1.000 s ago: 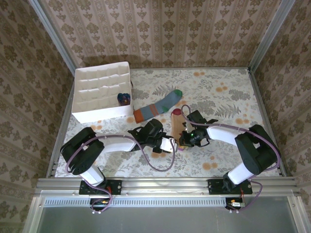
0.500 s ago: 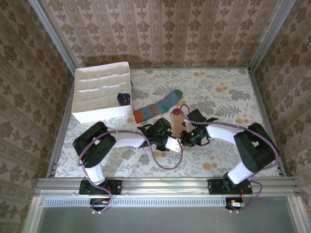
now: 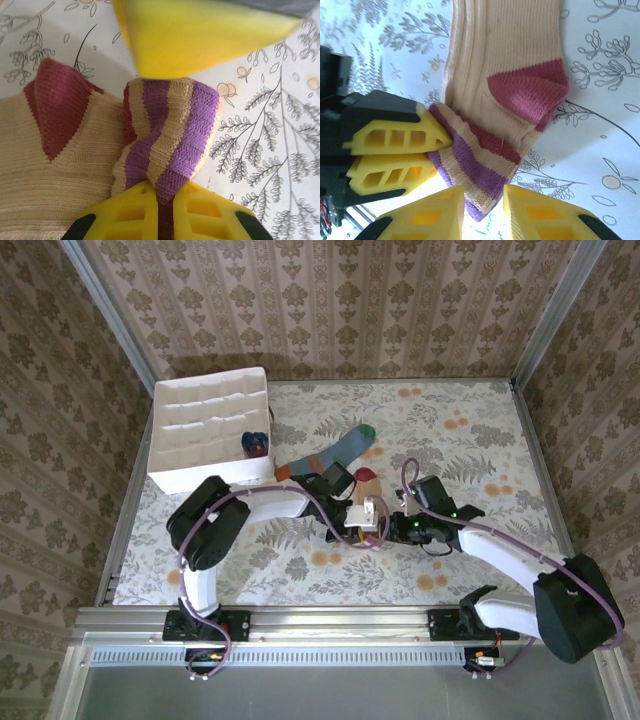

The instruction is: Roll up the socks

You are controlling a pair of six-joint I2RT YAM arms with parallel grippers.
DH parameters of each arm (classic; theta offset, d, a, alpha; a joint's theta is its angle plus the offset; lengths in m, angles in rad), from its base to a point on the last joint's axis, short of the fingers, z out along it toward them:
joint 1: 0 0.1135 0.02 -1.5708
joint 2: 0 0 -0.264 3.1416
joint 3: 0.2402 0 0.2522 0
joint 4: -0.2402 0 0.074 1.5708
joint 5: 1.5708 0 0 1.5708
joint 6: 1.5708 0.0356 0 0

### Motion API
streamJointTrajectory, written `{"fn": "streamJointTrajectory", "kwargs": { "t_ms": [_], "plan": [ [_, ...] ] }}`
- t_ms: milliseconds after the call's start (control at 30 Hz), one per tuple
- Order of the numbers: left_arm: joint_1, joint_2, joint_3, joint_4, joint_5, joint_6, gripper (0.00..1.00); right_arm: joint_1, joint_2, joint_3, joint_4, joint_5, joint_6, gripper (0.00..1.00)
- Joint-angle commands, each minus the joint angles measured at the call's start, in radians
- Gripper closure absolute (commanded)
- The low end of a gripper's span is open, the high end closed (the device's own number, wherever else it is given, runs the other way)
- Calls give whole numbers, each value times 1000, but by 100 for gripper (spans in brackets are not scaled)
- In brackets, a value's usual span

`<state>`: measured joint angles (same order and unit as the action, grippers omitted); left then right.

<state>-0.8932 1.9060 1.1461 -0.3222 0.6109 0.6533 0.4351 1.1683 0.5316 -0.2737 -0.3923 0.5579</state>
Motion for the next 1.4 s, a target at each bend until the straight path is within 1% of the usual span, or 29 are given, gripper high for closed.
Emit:
{"fn": "streamJointTrajectory", "kwargs": {
  "t_ms": [0, 67, 167, 267, 333, 433, 567, 667, 933, 1100, 1167, 1200, 1233, 1267, 1333, 1367],
  "plan": [
    [26, 69, 44, -208, 142, -106, 100, 17, -31, -46, 110, 12, 27, 72],
    [40, 93, 75, -240, 177, -115, 100, 23, -37, -61, 155, 5, 19, 70],
    [53, 126, 118, -288, 209, -120, 100, 31, -24, -78, 211, -3, 6, 62],
    [60, 154, 151, -330, 236, -114, 100, 39, 0, -90, 266, -10, -8, 59],
    [66, 172, 172, -354, 258, -112, 100, 43, 25, -94, 288, -17, -19, 56],
    [74, 193, 188, -370, 285, -115, 100, 52, 63, -94, 306, -26, -37, 54],
    [85, 206, 194, -369, 304, -133, 100, 69, 106, -88, 303, -34, -53, 53],
    [101, 212, 193, -350, 321, -174, 100, 83, 118, -100, 312, -38, -55, 54],
    [127, 229, 200, -324, 307, -270, 100, 114, 87, -137, 293, 5, -56, 53],
    [129, 238, 203, -312, 308, -290, 100, 148, 98, -132, 269, 41, -62, 53],
    [129, 234, 195, -301, 301, -289, 100, 157, 113, -124, 260, 50, -62, 57],
    [128, 229, 192, -297, 298, -285, 100, 159, 122, -120, 252, 57, -58, 64],
    [128, 222, 183, -285, 291, -279, 99, 160, 130, -113, 238, 75, -51, 75],
    [128, 210, 166, -264, 284, -279, 97, 160, 135, -108, 223, 88, -44, 83],
    [128, 170, 114, -188, 275, -274, 92, 159, 145, -93, 186, 115, -30, 93],
    [128, 148, 87, -152, 273, -272, 90, 159, 150, -85, 166, 126, -22, 95]
  ]
}}
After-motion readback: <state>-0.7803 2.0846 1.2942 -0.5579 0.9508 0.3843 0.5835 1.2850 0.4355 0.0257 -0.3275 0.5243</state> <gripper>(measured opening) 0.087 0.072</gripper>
